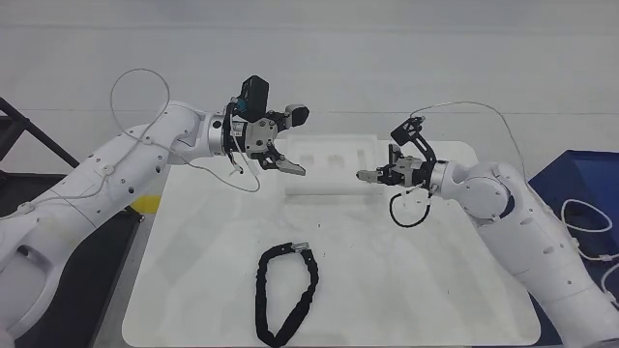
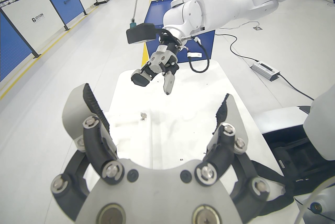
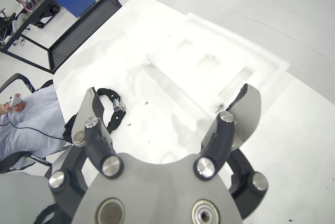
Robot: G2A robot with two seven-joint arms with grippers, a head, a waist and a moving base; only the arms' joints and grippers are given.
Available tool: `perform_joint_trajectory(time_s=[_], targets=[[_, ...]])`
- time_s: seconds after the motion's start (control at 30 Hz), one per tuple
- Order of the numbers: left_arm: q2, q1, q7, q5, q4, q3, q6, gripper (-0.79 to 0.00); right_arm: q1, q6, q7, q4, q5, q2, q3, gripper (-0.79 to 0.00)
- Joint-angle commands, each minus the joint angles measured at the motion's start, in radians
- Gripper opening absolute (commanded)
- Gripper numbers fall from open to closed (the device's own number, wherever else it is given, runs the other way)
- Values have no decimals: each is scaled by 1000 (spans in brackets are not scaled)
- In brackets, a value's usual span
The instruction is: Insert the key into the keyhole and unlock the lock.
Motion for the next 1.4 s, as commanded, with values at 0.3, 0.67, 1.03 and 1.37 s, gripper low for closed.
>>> perform_joint_trajectory(time_s=[0.3, 0.67, 1.03, 1.37], targets=[[0, 0, 0, 0, 0, 0, 0, 0, 138, 145, 75, 224, -10, -88, -173, 0], [0, 0, 0, 0, 0, 0, 0, 0, 265, 255, 150, 423, -28, -198, -317, 0], [0, 0, 0, 0, 0, 0, 0, 0, 326, 360, 239, 506, -47, -262, -366, 0], [0, 0, 0, 0, 0, 0, 0, 0, 328, 365, 241, 561, 14, -282, -348, 0]])
